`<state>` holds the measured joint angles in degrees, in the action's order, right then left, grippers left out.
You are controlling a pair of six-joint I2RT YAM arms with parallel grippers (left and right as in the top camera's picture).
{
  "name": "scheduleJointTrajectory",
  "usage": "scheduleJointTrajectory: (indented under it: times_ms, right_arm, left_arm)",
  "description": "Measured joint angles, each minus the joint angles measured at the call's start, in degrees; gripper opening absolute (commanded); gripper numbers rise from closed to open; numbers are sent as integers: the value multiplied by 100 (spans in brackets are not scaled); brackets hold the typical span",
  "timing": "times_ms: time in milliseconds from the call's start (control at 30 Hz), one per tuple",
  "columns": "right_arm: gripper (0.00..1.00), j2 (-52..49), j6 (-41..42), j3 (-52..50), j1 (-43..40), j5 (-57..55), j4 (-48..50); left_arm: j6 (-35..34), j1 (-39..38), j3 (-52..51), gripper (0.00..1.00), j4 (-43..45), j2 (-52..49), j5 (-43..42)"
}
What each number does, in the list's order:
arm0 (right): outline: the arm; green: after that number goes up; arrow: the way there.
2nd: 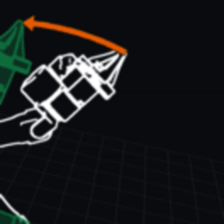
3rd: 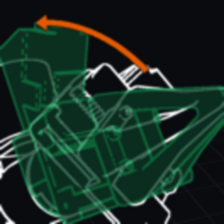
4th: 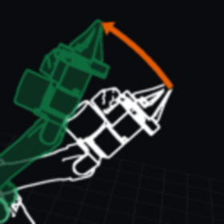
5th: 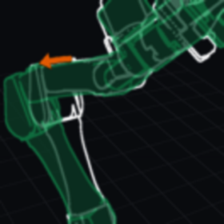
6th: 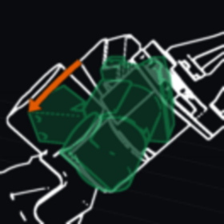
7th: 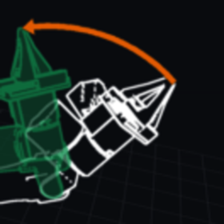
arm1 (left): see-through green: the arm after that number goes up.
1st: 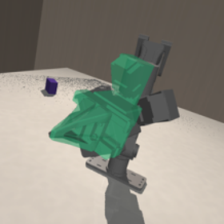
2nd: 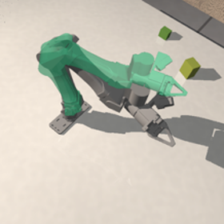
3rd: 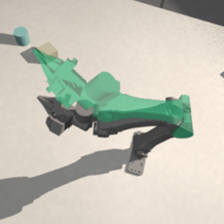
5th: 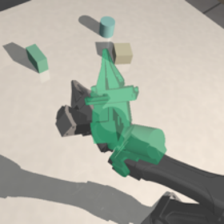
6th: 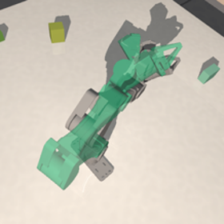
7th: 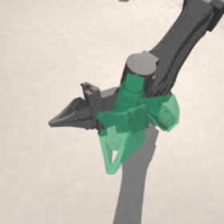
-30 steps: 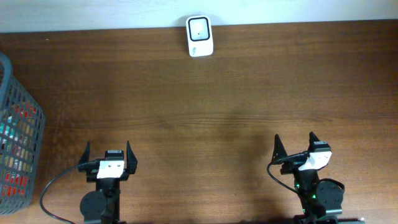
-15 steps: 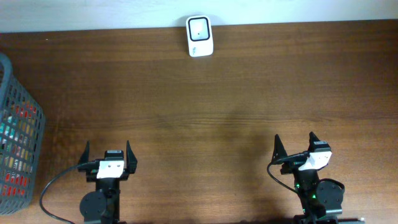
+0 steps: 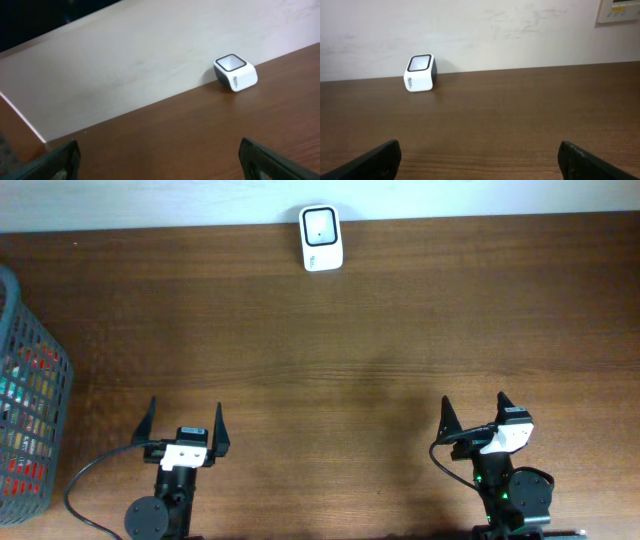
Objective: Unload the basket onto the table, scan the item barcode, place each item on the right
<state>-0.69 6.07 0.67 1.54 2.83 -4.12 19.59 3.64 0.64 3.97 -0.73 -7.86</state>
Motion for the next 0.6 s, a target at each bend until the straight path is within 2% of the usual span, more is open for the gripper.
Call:
scheduleJointTrajectory:
  times_ms: [200, 267, 367, 500, 533, 567, 600]
  right_arm:
    - [99, 0, -4, 0, 0, -2, 0]
    - [99, 0, -7, 0, 0, 0, -2]
    - [99, 2, -2, 0, 0, 0, 0]
    - [99, -4, -2, 0, 0, 0, 0]
    - [99, 0, -2, 0, 0, 0, 0]
    - [99, 0, -4, 0, 0, 0, 0]
    - [99, -4, 0, 0, 0, 0, -2]
  left_arm:
    - [0, 0, 332, 99, -28, -332, -98]
    - [2, 0, 726, 99, -33, -802, -109]
    - [7, 0, 1757, 99, -138, -2028, -361]
    - [46, 0, 3862, 99, -1665, -3901, -728]
    - [42, 0, 4771, 99, -2044, -4640, -868]
    - [39, 0, 4868, 99, -2048, -4728, -879]
    - [39, 0, 5536, 99, -2903, -5233, -1025]
